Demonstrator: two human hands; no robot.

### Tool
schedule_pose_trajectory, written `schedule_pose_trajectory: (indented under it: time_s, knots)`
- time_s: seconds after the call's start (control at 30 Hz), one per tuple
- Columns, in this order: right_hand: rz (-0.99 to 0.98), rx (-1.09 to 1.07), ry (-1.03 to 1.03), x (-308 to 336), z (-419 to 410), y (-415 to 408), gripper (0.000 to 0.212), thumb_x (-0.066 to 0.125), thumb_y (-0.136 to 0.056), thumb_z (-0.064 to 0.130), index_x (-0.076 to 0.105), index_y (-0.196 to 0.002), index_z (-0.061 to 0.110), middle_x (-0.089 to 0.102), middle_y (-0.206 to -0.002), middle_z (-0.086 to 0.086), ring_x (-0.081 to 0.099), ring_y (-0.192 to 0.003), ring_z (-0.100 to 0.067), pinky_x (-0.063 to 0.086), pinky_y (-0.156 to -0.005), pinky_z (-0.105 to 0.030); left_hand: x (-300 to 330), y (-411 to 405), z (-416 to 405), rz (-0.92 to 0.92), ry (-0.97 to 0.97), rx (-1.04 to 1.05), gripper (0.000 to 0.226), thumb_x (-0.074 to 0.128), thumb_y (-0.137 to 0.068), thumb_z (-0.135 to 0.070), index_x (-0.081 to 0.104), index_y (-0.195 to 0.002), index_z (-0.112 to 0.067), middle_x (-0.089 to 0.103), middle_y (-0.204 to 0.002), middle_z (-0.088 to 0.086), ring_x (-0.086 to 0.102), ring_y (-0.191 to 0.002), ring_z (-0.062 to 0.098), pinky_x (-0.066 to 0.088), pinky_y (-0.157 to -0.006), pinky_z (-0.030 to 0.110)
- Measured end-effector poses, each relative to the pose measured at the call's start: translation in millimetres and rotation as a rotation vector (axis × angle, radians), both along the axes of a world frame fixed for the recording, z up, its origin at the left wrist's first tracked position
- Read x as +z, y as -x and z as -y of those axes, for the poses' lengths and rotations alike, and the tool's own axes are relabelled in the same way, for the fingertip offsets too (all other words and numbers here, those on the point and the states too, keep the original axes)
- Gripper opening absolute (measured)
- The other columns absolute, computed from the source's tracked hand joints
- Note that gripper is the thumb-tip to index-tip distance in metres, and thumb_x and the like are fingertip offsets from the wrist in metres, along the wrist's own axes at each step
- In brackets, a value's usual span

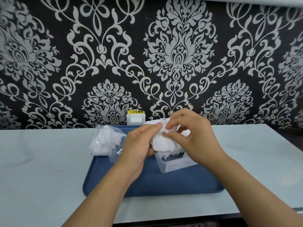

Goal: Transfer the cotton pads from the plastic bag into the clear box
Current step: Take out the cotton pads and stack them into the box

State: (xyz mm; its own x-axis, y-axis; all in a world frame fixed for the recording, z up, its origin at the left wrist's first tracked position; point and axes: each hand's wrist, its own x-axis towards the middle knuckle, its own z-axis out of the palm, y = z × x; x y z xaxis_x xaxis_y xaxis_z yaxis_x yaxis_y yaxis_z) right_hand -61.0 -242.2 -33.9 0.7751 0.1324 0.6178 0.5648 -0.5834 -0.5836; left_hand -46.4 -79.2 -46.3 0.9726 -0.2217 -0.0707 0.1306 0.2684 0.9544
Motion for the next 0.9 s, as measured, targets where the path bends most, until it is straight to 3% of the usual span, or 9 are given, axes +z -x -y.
schedule_pose_trajectory:
  time_s: [0.17,0.33,0.47,0.53,0.67,0.77,0.9]
  knots:
    - [-0.086,0.009,-0.065,0.6,-0.1,1.6,0.016,0.08,-0.079,0.001,0.075,-0.085,0.015,0.069,-0.091,0.008,0.065,-0.089,-0.013,0.055,-0.074,-0.023,-0.2,-3.4,-3.6,-0.053,0.038,-0.012,0.012,0.067,-0.09,-0.012,0.078,-0.086,-0.014,0.076,-0.083,0.005,0.071,-0.071,0.013,0.059,-0.066,0.028]
    - [-0.252,0.019,-0.281,1.5,1.5,-0.7,0.02,0.082,-0.079,0.005,0.072,-0.077,0.023,0.07,-0.08,0.005,0.067,-0.075,-0.02,0.057,-0.071,-0.04,-0.5,-3.6,-4.5,-0.004,-0.016,0.023,0.021,0.063,-0.092,-0.006,0.078,-0.08,-0.015,0.075,-0.075,0.002,0.069,-0.066,0.01,0.056,-0.058,0.023]
    - [-0.296,0.02,-0.32,1.7,5.7,-2.9,0.016,0.08,-0.081,0.005,0.072,-0.081,0.019,0.067,-0.073,0.007,0.062,-0.072,-0.009,0.059,-0.068,-0.035,-3.1,-5.5,-4.4,0.044,-0.11,0.042,0.02,0.064,-0.092,-0.007,0.079,-0.081,-0.015,0.076,-0.081,0.006,0.069,-0.073,0.013,0.06,-0.069,0.03]
    - [-0.273,0.0,-0.285,0.8,5.3,-3.1,0.016,0.081,-0.081,0.007,0.074,-0.083,0.021,0.069,-0.079,0.008,0.063,-0.077,-0.009,0.058,-0.07,-0.035,-3.7,-4.9,-3.8,0.053,-0.13,0.046,0.022,0.063,-0.094,-0.008,0.08,-0.083,-0.016,0.077,-0.083,0.004,0.069,-0.075,0.012,0.06,-0.072,0.032]
    - [-0.242,0.012,-0.194,-2.7,3.2,-3.2,0.015,0.082,-0.079,0.007,0.077,-0.089,0.017,0.067,-0.09,0.01,0.063,-0.085,-0.012,0.054,-0.071,-0.028,-2.8,-2.2,-2.6,0.076,-0.139,0.045,0.025,0.062,-0.094,-0.007,0.08,-0.081,-0.019,0.076,-0.079,-0.003,0.069,-0.069,0.004,0.055,-0.061,0.021]
    - [-0.209,-0.007,-0.16,-3.7,3.4,-3.3,0.015,0.082,-0.079,0.008,0.077,-0.089,0.017,0.067,-0.101,0.009,0.064,-0.093,-0.011,0.054,-0.072,-0.025,-2.4,-2.1,-2.7,0.077,-0.145,0.044,0.024,0.062,-0.095,-0.008,0.081,-0.084,-0.018,0.077,-0.081,-0.003,0.069,-0.07,0.004,0.055,-0.061,0.02]
    - [-0.238,-0.015,-0.207,-4.0,4.5,-2.4,0.013,0.08,-0.082,0.007,0.076,-0.09,0.016,0.074,-0.104,0.01,0.068,-0.098,-0.01,0.058,-0.077,-0.037,-2.3,-1.9,-2.4,0.083,-0.134,0.05,0.021,0.062,-0.096,-0.01,0.081,-0.089,-0.017,0.078,-0.086,0.0,0.072,-0.075,0.007,0.057,-0.066,0.025]
